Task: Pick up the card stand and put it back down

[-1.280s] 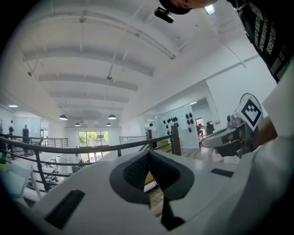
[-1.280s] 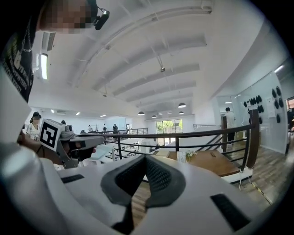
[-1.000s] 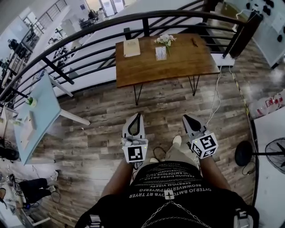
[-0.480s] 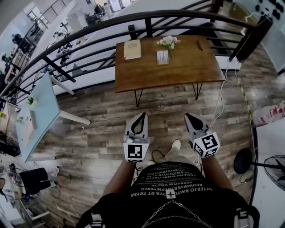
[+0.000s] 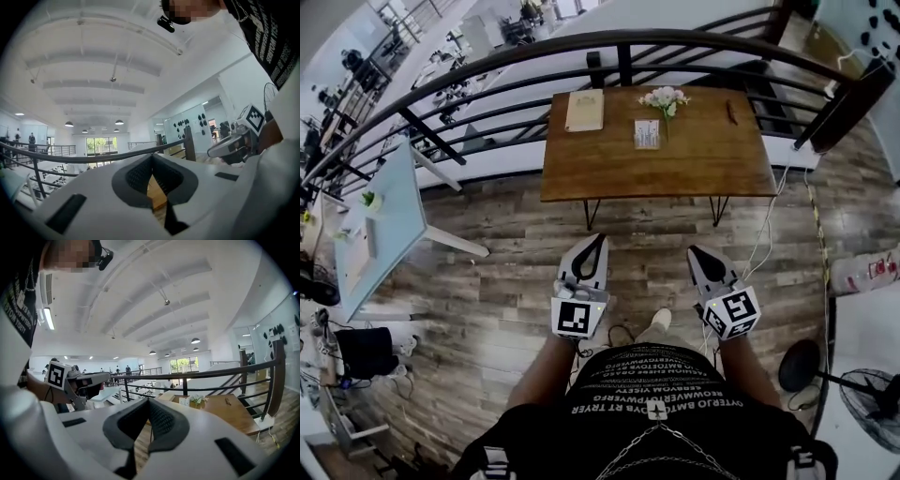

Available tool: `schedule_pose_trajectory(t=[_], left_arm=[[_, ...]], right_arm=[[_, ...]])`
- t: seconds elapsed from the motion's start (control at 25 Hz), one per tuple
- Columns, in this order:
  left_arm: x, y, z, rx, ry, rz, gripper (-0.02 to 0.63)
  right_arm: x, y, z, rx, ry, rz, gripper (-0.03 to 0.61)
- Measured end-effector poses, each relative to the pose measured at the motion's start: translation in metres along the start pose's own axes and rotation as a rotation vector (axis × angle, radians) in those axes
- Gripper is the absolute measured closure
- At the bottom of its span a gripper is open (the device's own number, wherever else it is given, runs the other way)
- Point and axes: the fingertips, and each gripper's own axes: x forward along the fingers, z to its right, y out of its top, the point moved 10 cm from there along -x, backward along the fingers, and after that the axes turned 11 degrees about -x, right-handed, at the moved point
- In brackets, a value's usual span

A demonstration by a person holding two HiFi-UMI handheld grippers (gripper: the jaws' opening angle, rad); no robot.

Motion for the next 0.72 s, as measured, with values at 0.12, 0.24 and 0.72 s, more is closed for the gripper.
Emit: schedule_pose_trajectory(t=[0.12,0.24,0.72], left_arm=[[0.014,0.004,0.008,-0.019,0.027,0.006,0.595],[0.026,0.004,0.018,-0.057,0.086,0.006,0.595],[0.036,0.009,0.047,0.005,0.163,-0.059,0.595]], right_arm=[[0.004,0.004,0.021,-0.031,0.028,0.01,0.563],[0.003,0.006,0.042,-0.051,0.054,0.02,0.563],[-0.006,0.003,0.08,-0.149,0.071,-0.003,0.563]])
